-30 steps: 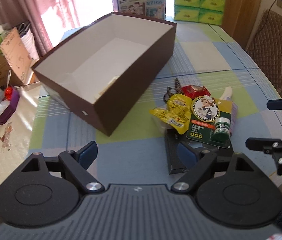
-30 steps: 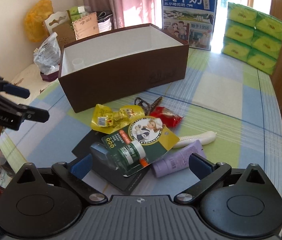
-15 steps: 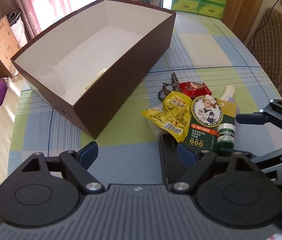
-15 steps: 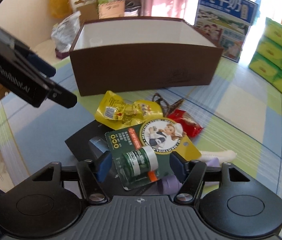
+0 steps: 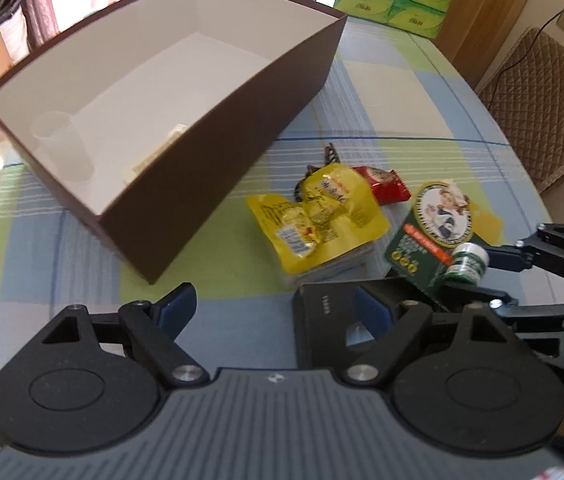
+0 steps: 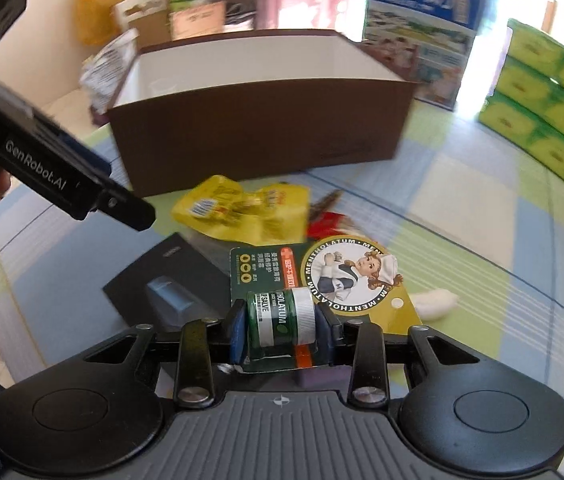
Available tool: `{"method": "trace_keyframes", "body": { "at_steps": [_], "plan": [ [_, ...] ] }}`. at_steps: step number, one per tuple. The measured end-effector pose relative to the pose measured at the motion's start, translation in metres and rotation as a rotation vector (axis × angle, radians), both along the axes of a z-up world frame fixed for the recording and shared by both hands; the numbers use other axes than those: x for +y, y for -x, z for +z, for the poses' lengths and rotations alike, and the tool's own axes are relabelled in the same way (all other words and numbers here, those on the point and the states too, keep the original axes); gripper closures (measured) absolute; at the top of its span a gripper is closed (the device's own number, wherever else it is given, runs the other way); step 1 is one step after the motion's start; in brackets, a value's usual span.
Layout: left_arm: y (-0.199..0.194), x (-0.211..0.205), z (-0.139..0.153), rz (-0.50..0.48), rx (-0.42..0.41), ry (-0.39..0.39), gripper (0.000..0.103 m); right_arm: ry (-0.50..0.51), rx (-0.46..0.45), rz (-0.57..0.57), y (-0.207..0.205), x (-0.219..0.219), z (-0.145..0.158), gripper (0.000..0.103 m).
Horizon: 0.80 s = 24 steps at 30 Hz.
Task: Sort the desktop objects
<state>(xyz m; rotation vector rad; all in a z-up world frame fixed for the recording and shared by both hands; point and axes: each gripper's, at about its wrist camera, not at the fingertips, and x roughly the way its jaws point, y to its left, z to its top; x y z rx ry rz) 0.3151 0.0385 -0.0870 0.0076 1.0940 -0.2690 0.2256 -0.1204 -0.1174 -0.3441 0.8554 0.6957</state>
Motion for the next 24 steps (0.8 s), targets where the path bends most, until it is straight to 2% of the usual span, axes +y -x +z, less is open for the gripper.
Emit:
{"method": "trace_keyframes", "body": {
  "at_steps": [10, 13, 18, 24],
  "plan": [
    [-0.034, -0.008, -0.019, 0.019, 0.010, 0.062, 0.019, 0.004, 0.022, -0.251, -0.014, -0.060, 0.010, 0.070],
    [-0.042, -0.016, -0.020, -0.014, 0.000, 0.046, 0.019, 0.009, 0.025, -0.309, -0.017, -0.077, 0.011, 0.070],
    [-0.047, -0.035, -0.012, -0.173, -0.055, -0.017, 0.019, 0.012, 0.033, -0.371, -0.017, -0.098, 0.012, 0.070],
    [-0.044, -0.068, -0.014, -0.517, -0.144, -0.174, 0.019, -0.003, 0.058, -0.411, -0.015, -0.110, 0.010, 0.070]
  ]
}}
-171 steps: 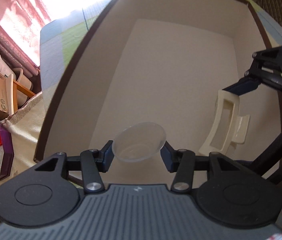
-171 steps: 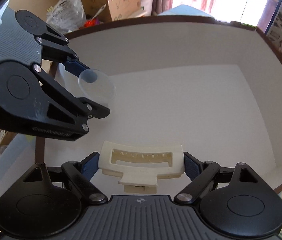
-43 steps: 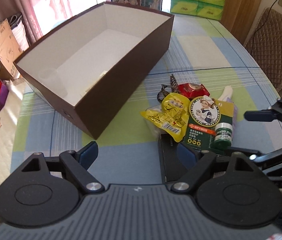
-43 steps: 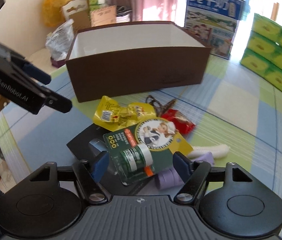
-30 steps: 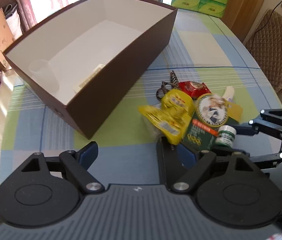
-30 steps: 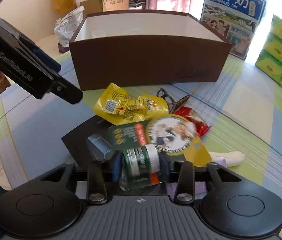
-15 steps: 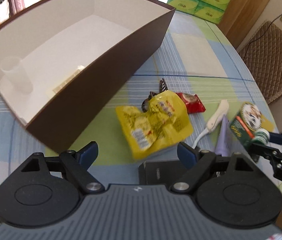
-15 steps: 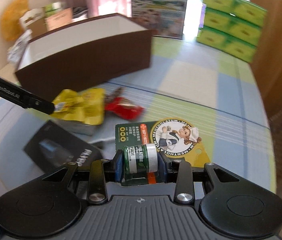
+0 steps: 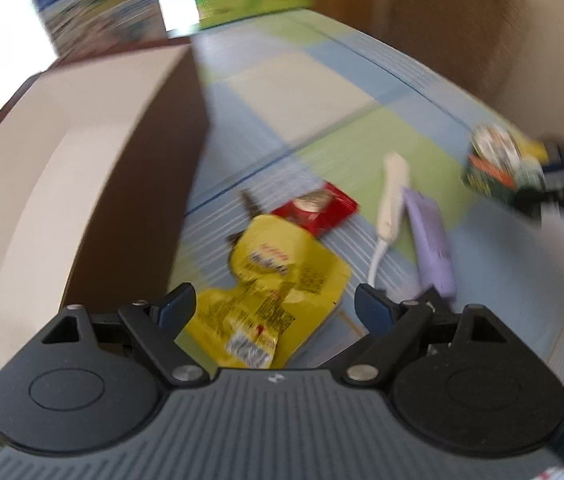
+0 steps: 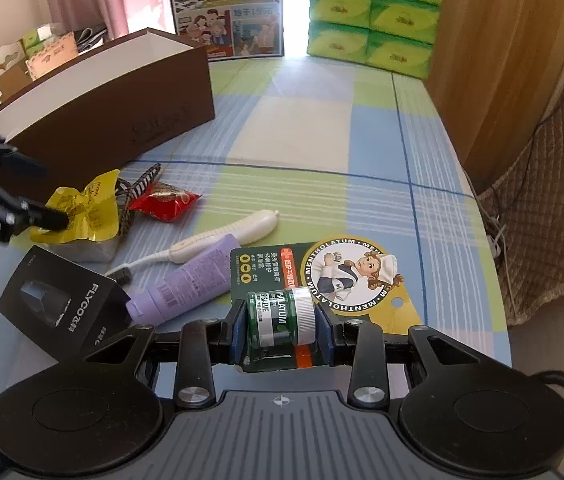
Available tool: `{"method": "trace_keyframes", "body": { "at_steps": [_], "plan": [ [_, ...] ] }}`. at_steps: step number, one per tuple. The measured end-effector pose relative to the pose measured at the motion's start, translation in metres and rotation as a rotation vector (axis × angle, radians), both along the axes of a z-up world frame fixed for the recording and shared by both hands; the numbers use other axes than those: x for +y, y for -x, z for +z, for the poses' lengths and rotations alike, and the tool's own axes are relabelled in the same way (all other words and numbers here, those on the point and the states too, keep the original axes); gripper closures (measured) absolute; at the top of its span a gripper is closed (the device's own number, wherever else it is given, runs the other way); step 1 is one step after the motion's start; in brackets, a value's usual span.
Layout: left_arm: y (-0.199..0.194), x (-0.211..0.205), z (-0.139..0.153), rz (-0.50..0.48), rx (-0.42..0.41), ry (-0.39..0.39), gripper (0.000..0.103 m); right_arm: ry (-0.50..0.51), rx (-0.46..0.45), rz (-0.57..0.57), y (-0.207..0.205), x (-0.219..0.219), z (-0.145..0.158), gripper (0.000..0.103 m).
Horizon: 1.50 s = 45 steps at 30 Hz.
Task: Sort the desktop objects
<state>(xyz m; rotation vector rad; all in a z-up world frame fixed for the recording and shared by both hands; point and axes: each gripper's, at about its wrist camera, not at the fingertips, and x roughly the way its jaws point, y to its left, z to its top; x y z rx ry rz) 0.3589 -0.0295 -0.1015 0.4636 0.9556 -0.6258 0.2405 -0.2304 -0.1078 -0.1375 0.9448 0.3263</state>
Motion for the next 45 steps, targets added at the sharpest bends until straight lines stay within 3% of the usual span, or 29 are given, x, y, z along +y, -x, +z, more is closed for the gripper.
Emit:
{"method": "trace_keyframes", "body": {
  "at_steps": [5, 11, 17, 21, 23, 25, 34, 36, 37, 39, 40, 45],
  "plan": [
    [-0.015, -0.012, -0.018, -0.137, 0.033, -0.069, 0.019, -0.011, 0.015, -0.033, 0.003, -0.010, -0.002, 0.070],
    [-0.030, -0.013, -0.034, -0.164, 0.099, -0.080, 0.024, -0.019, 0.037, -0.085, 0.007, -0.024, -0.004, 0.070],
    [-0.030, -0.015, -0.042, -0.193, 0.122, -0.069, 0.038, -0.025, 0.049, -0.116, 0.009, -0.031, -0.006, 0.070],
    [-0.030, -0.013, -0.036, -0.167, 0.108, -0.044, 0.041, -0.026, 0.046, -0.115, 0.010, -0.031, -0.005, 0.070],
    [-0.027, -0.012, -0.031, -0.164, 0.093, -0.036, 0.053, -0.027, 0.045, -0.111, 0.009, -0.030, -0.005, 0.070],
    [-0.025, -0.010, -0.025, -0.157, 0.079, -0.024, 0.059, -0.028, 0.045, -0.106, 0.008, -0.028, -0.005, 0.070],
    [-0.023, 0.001, -0.016, -0.058, 0.036, -0.013, 0.069, -0.035, 0.035, -0.069, 0.006, -0.018, -0.003, 0.070],
    [-0.022, 0.005, -0.012, -0.045, 0.014, -0.018, 0.078, -0.035, 0.034, -0.067, 0.006, -0.017, -0.003, 0.070],
    [-0.022, 0.006, -0.011, -0.034, -0.006, -0.026, 0.092, -0.035, 0.034, -0.067, 0.006, -0.017, -0.003, 0.070],
    [-0.025, 0.012, -0.005, -0.004, -0.008, -0.016, 0.095, -0.035, 0.034, -0.066, 0.007, -0.018, -0.002, 0.070],
    [-0.027, 0.014, -0.004, 0.007, -0.007, -0.011, 0.103, -0.035, 0.034, -0.066, 0.008, -0.017, -0.002, 0.070],
    [-0.026, 0.019, -0.001, 0.046, -0.038, -0.031, 0.103, -0.041, 0.034, -0.064, 0.009, -0.016, -0.002, 0.070]
  ]
}}
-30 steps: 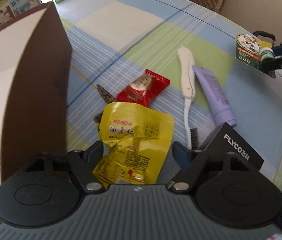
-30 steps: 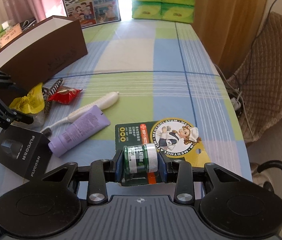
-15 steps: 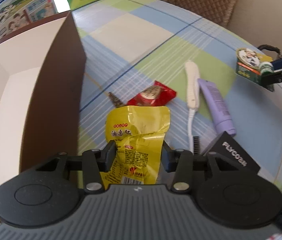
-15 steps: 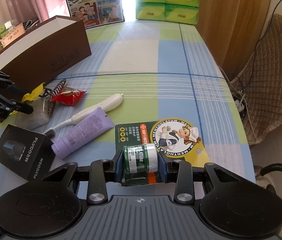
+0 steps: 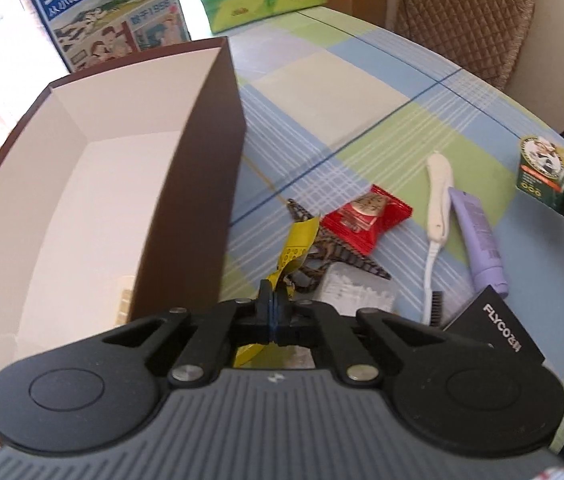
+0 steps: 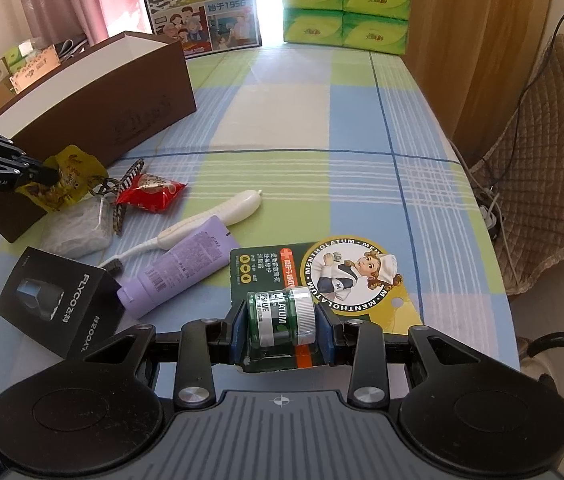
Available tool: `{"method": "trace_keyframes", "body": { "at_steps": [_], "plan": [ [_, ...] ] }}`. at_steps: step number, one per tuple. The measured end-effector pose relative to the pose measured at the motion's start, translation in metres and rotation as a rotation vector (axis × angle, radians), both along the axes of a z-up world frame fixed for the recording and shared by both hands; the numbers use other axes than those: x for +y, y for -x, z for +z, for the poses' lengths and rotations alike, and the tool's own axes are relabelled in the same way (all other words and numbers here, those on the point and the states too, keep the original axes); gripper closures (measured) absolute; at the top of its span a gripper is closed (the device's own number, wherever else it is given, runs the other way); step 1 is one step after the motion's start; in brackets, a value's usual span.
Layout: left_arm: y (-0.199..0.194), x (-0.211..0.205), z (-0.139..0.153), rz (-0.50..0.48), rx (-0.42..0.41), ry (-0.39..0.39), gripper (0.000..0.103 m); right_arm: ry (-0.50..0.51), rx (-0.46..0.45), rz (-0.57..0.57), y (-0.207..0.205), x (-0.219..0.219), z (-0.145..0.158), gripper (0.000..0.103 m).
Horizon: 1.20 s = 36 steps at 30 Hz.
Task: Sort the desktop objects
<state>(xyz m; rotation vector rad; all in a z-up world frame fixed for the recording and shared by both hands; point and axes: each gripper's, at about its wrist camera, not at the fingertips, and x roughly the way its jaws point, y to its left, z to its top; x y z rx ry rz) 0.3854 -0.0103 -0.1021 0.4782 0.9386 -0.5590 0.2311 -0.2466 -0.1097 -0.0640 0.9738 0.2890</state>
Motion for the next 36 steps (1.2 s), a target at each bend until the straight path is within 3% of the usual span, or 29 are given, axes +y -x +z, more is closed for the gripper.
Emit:
{"method": "trace_keyframes", "body": {
  "at_steps": [12, 15, 17, 18, 22, 27, 33, 36],
  "plan": [
    [0.010, 0.010, 0.027, 0.023, -0.049, 0.048, 0.103, 0.004, -0.039, 0.040, 0.006, 0.010, 0.010, 0.070],
    [0.007, 0.007, 0.023, 0.053, -0.058, 0.020, 0.103, 0.003, -0.044, 0.052, 0.006, 0.014, 0.011, 0.070],
    [0.004, 0.004, 0.018, 0.050, -0.065, 0.008, 0.088, 0.000, -0.045, 0.056, 0.006, 0.017, 0.011, 0.070],
    [0.001, 0.003, 0.015, 0.053, -0.068, -0.004, 0.086, -0.003, -0.045, 0.058, 0.007, 0.017, 0.011, 0.070],
    [-0.004, -0.001, 0.009, 0.025, -0.066, -0.026, 0.085, -0.005, -0.041, 0.052, 0.011, 0.018, 0.011, 0.070],
    [0.010, 0.000, 0.013, -0.029, -0.041, 0.004, 0.085, -0.006, -0.027, 0.011, 0.018, 0.008, 0.010, 0.070],
    [0.024, -0.006, 0.008, -0.098, 0.035, 0.035, 0.084, -0.015, -0.005, -0.020, 0.018, -0.001, 0.006, 0.070],
    [0.024, -0.020, -0.003, -0.150, 0.058, 0.000, 0.064, -0.016, -0.004, -0.014, 0.015, -0.001, 0.006, 0.070]
  ]
}}
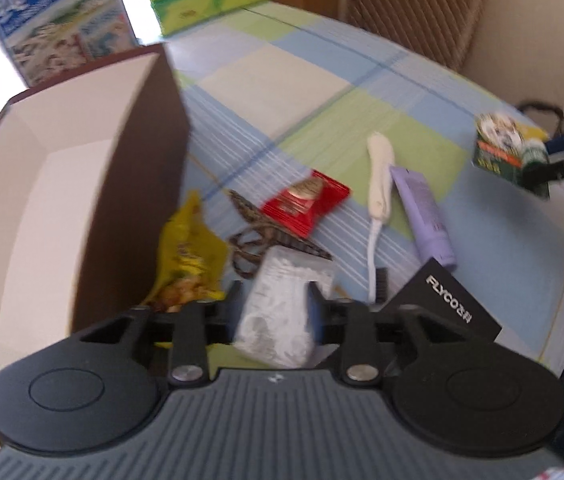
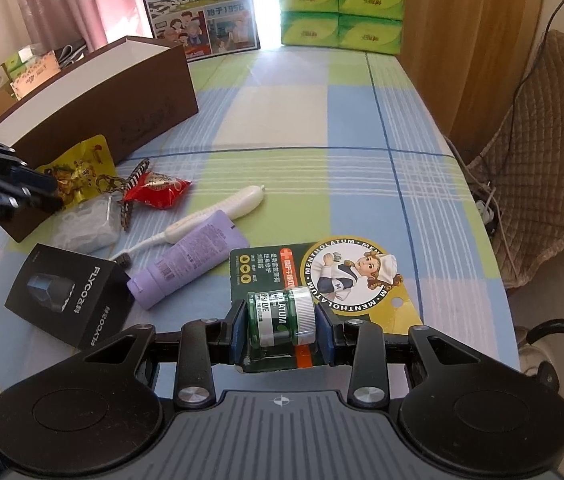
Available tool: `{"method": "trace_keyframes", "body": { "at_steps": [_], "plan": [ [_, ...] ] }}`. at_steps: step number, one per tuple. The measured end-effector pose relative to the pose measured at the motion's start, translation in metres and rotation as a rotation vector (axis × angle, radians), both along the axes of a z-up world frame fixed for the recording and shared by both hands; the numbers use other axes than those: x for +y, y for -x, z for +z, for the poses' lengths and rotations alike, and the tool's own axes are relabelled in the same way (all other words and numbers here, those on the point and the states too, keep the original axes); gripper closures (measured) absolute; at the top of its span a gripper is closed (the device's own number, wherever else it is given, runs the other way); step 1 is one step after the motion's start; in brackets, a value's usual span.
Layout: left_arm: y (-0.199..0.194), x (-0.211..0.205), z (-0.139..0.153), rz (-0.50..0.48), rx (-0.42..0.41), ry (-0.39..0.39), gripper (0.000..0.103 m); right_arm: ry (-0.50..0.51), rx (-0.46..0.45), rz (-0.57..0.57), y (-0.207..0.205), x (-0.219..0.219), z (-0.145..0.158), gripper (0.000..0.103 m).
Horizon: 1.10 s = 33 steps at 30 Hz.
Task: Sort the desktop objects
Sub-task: 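Grasp the clear floss-pick box with the left tool while the right tool holds the card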
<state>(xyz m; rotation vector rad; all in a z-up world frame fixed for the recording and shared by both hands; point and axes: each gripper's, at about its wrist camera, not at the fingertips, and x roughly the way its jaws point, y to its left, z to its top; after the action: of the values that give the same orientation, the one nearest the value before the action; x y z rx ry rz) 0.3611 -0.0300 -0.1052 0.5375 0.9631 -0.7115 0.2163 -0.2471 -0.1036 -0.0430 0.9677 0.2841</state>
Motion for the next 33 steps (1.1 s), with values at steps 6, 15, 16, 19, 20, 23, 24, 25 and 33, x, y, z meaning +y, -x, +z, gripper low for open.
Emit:
{"method": "trace_keyframes", "body": {
  "at_steps": [6, 15, 16, 19, 20, 23, 24, 25, 33],
  "plan": [
    [-0.012, -0.017, -0.018, -0.075, 0.047, -0.055, 0.050, 0.001, -0.002, 0.005, -0.002, 0.000, 0.001, 0.070],
    [-0.021, -0.026, -0.042, -0.126, 0.088, -0.125, 0.049, 0.007, 0.024, -0.045, -0.003, -0.014, -0.005, 0.069],
    [-0.022, -0.026, -0.044, -0.128, 0.090, -0.129, 0.049, 0.005, 0.029, -0.048, -0.004, -0.015, -0.005, 0.069],
    [-0.022, -0.027, -0.051, -0.137, 0.095, -0.149, 0.048, -0.002, 0.043, -0.056, -0.007, -0.018, -0.008, 0.070],
    [-0.022, -0.027, -0.052, -0.137, 0.095, -0.147, 0.048, -0.003, 0.046, -0.059, -0.008, -0.018, -0.009, 0.069],
    [-0.023, -0.027, -0.051, -0.126, 0.099, -0.140, 0.050, -0.010, 0.049, -0.058, -0.010, -0.017, -0.010, 0.069],
    [-0.023, -0.026, -0.049, -0.124, 0.096, -0.134, 0.050, -0.011, 0.049, -0.055, -0.011, -0.016, -0.010, 0.069],
    [-0.022, -0.024, -0.047, -0.121, 0.095, -0.122, 0.050, -0.011, 0.048, -0.051, -0.011, -0.016, -0.010, 0.070],
    [-0.013, -0.006, -0.007, -0.062, 0.048, -0.011, 0.051, -0.017, 0.034, -0.012, -0.015, -0.006, -0.005, 0.070]
  ]
}}
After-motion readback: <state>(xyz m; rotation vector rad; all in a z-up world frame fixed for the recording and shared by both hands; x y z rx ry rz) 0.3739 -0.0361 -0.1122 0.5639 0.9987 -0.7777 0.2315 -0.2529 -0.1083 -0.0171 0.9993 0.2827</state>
